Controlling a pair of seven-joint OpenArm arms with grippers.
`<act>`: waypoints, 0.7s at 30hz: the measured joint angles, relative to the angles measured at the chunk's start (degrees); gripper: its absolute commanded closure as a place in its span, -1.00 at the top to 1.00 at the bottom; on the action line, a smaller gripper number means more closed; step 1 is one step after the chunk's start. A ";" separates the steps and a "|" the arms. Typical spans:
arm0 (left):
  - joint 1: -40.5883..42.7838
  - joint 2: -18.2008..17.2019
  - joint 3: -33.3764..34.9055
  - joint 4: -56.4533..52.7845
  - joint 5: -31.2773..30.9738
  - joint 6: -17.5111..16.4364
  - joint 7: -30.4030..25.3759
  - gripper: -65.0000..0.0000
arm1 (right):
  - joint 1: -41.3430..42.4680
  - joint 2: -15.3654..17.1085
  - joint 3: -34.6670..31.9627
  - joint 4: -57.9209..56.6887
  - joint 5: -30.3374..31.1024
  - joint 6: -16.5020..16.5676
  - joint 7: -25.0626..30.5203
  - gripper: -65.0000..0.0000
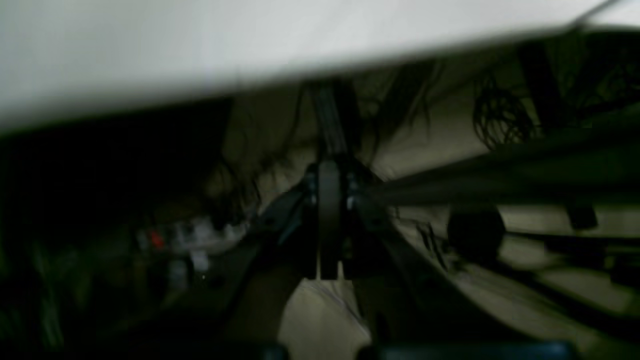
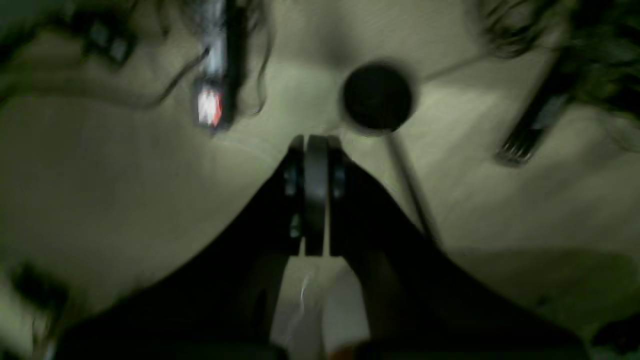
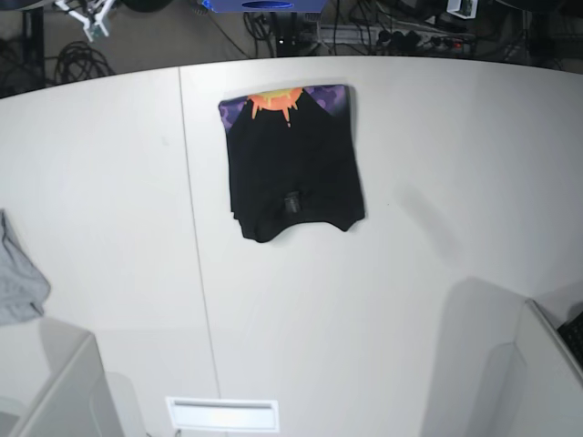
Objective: Fold the T-shirt properly
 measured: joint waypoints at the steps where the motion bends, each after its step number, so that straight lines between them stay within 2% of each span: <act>1: -0.04 0.04 0.50 -1.99 -0.04 -0.13 0.02 -1.00 | 0.85 0.76 -2.05 -2.36 -0.15 -0.04 -0.04 -1.00; 5: -4.46 0.63 1.86 -11.74 0.13 -0.15 -0.04 -1.00 | 5.86 2.54 -10.05 -12.33 -0.22 -0.28 0.83 -1.00; 9: -9.68 1.14 1.62 -21.88 -0.70 0.13 -0.42 -1.00 | 13.49 4.07 -20.52 -24.90 0.04 -0.15 4.15 -1.00; 15: -17.99 1.81 1.70 -36.72 0.04 0.31 0.00 -1.00 | 28.13 2.84 -36.61 -44.48 -0.31 -1.31 6.93 -1.00; 17: -21.81 1.40 2.86 -42.27 0.13 0.37 -1.07 -1.00 | 31.65 1.03 -42.36 -53.24 0.17 -1.14 13.62 -1.00; 20: -29.49 1.01 7.15 -55.04 6.91 6.73 -2.64 -1.00 | 35.76 -3.52 -48.74 -67.69 0.07 -1.16 25.86 -1.00; 21: -31.34 1.36 8.35 -59.45 9.44 10.36 -4.24 -1.00 | 36.79 -4.98 -50.05 -72.22 0.00 -1.20 29.11 -1.00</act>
